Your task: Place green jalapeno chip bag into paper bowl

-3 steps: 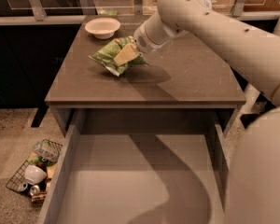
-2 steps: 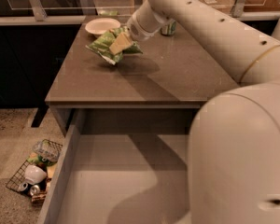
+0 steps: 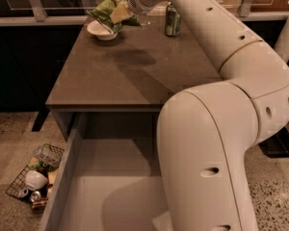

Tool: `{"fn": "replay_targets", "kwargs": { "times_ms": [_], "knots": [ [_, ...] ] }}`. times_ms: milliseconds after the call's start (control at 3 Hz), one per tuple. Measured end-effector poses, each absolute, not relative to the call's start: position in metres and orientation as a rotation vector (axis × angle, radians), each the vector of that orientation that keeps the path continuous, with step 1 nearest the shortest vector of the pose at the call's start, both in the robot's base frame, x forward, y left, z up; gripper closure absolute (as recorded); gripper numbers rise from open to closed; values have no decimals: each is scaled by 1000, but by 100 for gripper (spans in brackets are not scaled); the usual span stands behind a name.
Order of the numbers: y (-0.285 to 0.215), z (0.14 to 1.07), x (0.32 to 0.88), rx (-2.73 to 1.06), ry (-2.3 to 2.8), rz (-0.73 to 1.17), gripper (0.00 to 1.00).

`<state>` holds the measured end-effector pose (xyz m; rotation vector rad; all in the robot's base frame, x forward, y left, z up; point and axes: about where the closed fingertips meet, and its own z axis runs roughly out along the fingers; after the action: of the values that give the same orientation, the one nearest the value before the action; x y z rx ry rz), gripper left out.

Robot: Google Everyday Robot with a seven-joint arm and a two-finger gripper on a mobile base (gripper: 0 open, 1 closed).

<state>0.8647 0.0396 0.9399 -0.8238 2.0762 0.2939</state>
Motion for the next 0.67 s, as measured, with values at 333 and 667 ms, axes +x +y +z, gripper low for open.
{"fn": "replay_targets", "kwargs": {
  "times_ms": [333, 667],
  "knots": [
    [40, 940, 865, -824, 2076, 294, 100],
    [47, 934, 871, -817, 2068, 278, 100]
  ]
}}
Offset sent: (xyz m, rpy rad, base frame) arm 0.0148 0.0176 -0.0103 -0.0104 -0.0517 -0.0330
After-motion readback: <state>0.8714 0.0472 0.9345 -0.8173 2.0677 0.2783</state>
